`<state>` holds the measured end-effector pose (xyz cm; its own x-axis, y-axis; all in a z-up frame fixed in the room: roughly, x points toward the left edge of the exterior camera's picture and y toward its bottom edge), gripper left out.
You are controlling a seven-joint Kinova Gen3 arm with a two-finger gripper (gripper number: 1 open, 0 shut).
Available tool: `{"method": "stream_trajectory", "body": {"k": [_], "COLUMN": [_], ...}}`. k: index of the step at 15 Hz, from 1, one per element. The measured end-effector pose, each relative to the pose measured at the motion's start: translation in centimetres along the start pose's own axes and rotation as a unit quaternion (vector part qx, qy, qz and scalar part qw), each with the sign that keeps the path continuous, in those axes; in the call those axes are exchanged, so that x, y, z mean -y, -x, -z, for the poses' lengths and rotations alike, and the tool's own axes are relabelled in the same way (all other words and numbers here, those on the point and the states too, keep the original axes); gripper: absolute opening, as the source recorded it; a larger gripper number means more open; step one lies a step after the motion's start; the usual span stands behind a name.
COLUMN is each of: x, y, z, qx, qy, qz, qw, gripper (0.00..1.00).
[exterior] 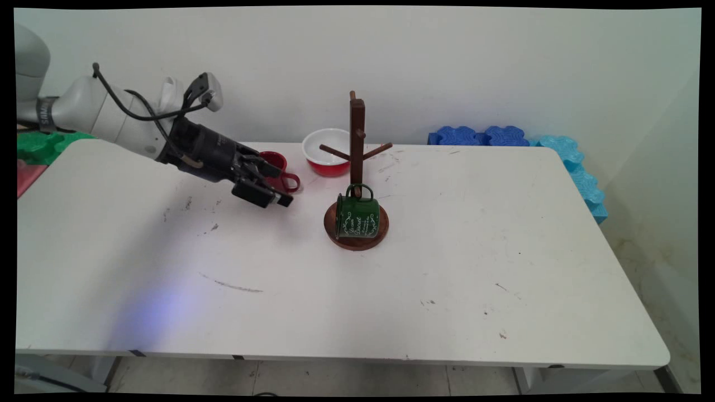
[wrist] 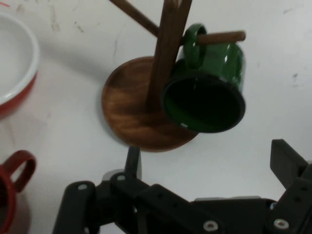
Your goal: Pick up the green mug from the rack
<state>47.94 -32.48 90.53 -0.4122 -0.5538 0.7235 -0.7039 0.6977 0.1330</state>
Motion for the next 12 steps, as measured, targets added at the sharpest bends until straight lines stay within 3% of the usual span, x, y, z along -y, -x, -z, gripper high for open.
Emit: {"method": "stream_trajectory", "body": {"k": [5, 12], "x": [-1.1, -2.1], "y": [0.0, 0.6], "z": [-0.9, -2.6], "qx": [-0.021, -0.032], "qy": [0.010, 0.019], "qz": [0.063, 0.151], "qw": [0.9978, 0.9878], "gripper": [1.00, 1.00]}}
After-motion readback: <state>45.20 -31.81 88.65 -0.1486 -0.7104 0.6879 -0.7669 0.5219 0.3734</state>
